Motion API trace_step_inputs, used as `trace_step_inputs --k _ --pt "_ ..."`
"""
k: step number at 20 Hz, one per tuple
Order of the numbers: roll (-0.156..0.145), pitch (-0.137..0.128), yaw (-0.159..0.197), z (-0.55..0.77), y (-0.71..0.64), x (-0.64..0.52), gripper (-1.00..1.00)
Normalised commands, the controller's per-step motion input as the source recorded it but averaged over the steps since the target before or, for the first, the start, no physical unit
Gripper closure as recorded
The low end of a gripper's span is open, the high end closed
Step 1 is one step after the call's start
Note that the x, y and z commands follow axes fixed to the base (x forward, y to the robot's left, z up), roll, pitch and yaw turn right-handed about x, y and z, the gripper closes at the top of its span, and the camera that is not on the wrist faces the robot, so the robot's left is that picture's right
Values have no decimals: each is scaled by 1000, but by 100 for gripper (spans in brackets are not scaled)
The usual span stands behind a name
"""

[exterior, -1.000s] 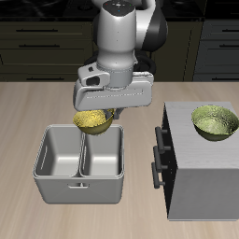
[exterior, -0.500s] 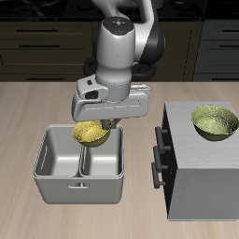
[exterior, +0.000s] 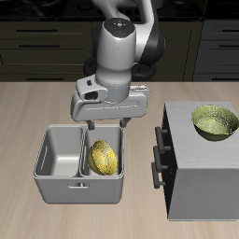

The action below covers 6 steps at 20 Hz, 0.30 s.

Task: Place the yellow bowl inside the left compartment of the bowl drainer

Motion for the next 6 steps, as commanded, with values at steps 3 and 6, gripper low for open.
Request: trace_step_inputs --k 3,6 --pt "-7 3 6 -9 -14 -45 -100" --pt "-3 -4 4 34 -5 -15 -100"
